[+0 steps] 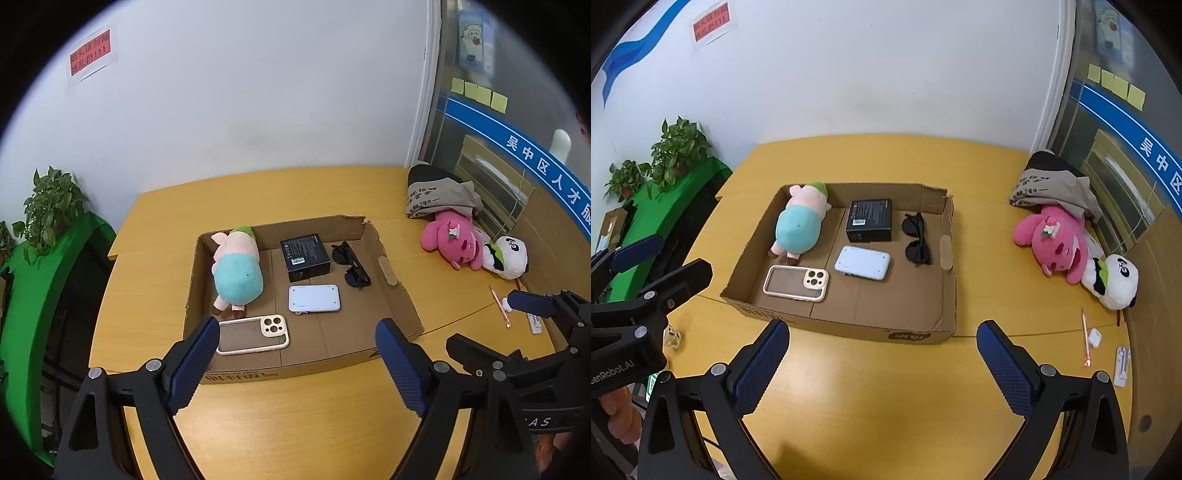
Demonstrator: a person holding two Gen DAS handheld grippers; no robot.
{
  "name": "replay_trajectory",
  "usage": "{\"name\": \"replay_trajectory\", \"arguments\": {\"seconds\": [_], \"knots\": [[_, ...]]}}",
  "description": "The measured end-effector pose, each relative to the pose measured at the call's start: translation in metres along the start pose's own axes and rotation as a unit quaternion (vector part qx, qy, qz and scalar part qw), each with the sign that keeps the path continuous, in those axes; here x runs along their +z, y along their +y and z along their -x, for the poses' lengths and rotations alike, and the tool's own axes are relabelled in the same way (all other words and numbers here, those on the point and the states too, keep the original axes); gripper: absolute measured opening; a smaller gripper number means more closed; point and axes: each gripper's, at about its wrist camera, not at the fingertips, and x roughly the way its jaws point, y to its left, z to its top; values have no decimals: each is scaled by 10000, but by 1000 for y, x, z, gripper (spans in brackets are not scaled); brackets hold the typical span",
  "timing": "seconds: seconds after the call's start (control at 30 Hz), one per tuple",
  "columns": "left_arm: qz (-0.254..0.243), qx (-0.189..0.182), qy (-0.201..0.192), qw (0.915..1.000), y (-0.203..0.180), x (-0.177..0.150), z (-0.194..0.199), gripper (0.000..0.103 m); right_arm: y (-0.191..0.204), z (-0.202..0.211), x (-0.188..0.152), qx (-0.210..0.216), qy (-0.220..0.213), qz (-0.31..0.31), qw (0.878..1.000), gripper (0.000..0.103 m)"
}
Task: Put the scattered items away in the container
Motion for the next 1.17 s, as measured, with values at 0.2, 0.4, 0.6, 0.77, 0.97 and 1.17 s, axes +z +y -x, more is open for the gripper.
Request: {"name": "replay_trajectory", "arguments": {"seconds": [0.2,0.4,0.6,0.77,0.97,1.17], "knots": [[-23,47,30,10000,21,-9,-9,89,25,-4,-1,-185,114,84,9997,102],[224,-241,31,9995,40,-11,-11,98,38,2,0,-274,73,60,9996,102],[527,-216,22,9984,57,-9,-9,98,42,4,5,-272,43,-18,9996,102],[751,534,-80,9957,66,-11,-4,100,51,3,14,-195,-23,202,9996,102],[1072,450,129,9931,79,-20,-10,102,53,-2,18,-116,26,333,9994,102],[905,230,187,9955,69,-19,-13,102,52,-3,16,-125,56,369,9992,102]]}}
